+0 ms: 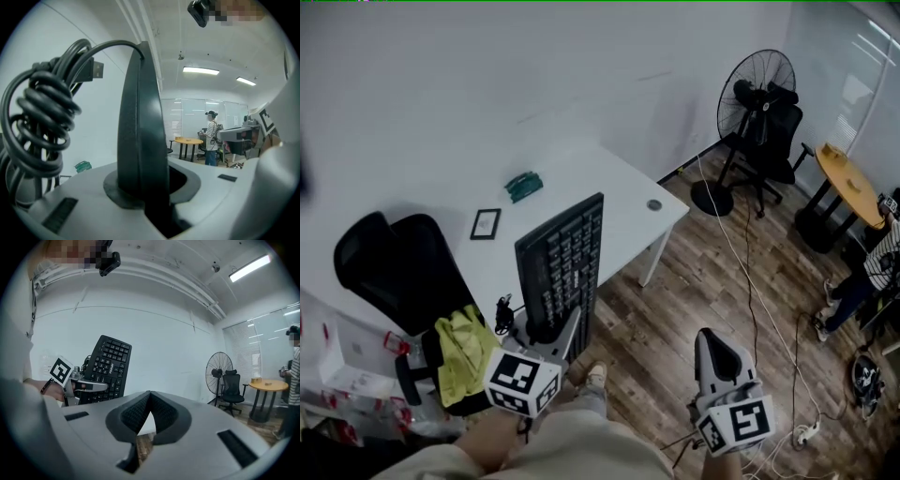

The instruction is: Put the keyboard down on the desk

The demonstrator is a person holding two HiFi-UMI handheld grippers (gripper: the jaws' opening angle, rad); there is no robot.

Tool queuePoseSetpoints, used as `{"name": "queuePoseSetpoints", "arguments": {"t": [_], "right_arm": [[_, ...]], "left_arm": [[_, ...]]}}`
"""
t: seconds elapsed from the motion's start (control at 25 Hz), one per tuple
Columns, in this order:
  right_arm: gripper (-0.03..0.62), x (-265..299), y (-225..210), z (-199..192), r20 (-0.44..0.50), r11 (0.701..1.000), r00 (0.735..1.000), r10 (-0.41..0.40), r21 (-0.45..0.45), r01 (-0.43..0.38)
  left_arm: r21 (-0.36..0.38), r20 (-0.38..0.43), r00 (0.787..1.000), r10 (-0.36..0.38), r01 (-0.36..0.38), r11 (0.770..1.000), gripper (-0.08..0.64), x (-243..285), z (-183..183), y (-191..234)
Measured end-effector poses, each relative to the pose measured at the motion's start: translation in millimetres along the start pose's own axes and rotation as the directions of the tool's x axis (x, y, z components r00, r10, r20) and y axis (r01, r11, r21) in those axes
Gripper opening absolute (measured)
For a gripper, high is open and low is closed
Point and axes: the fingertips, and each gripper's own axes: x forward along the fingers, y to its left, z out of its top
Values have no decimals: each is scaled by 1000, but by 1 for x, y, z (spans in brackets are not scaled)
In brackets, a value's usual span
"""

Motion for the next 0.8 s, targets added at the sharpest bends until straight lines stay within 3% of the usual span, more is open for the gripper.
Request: {"name": "queuePoseSetpoints", "arguments": {"t": [0.12,0.44,0.8], "right_arm": [[25,27,-6,-3,1,1000,1000,-4,-3,4],[25,148,-51,20,-39,1000,999,-15,-7,15],[25,206,-70,27,-55,1000,998,-23,-22,22]], "left_arm": [[-6,-21,1000,-7,7,1000,97,24,-8,19],[-31,-42,999,-27,25,999,97,121,16,91],[-23,-29,999,-20,19,1000,97,157,28,136]]}}
